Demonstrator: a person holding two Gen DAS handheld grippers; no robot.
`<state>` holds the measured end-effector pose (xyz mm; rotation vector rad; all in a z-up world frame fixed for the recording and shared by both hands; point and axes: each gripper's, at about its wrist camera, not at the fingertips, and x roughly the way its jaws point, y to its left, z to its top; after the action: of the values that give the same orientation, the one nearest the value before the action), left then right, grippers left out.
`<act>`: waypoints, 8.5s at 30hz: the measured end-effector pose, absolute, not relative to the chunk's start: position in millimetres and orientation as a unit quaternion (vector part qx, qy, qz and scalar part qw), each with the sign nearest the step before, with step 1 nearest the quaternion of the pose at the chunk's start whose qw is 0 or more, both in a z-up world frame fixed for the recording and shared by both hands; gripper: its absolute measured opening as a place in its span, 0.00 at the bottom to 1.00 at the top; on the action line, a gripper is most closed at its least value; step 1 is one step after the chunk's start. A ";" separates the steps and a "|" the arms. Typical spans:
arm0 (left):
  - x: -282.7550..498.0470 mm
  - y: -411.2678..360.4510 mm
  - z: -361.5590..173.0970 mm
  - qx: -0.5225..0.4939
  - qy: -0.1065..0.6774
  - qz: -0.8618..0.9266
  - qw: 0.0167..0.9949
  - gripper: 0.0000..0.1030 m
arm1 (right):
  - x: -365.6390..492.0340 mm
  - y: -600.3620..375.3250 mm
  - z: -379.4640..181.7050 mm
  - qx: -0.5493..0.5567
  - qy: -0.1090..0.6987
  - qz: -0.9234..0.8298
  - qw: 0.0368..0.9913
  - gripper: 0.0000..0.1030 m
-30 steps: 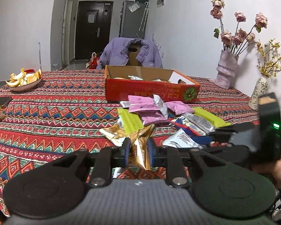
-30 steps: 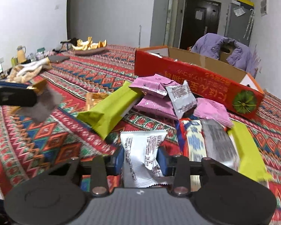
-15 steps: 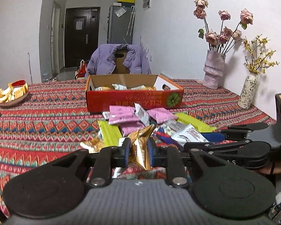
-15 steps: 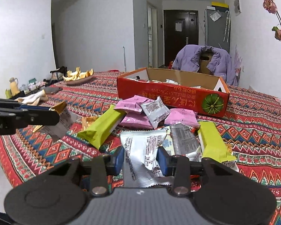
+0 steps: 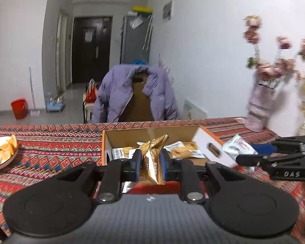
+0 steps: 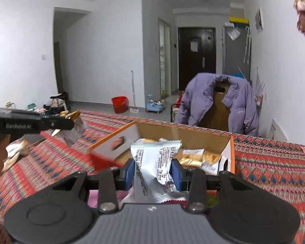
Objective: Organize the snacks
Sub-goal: 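Drop both held packets into the red box and open both grippers, then move both grippers back toward the snack pile, then grasp a pink packet with the left gripper while the right grasps a white packet, then carry both packets over the red box and open both grippers, then move both grippers back toward the snack pile, then grasp a yellow-green bar with the left gripper while the right grasps a silver packet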
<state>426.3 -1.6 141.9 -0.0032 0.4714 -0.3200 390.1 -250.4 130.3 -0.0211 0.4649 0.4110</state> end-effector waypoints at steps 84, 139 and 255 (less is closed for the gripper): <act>159.9 55.1 78.4 0.000 0.242 -0.072 0.968 0.95 | 139.1 -246.3 58.6 -0.013 0.229 0.122 0.966 0.98; 331.7 61.5 80.2 -0.098 0.266 -0.083 0.955 0.58 | 397.3 -160.1 25.9 0.024 0.320 0.157 0.934 0.28; 174.6 34.2 73.1 -0.031 0.262 -0.016 0.965 0.91 | 161.3 -287.8 55.6 -0.007 0.255 0.126 0.959 0.81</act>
<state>174.6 34.2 73.1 -0.0618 0.5297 -0.0333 161.3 -287.8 55.6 -0.0148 0.5180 0.2549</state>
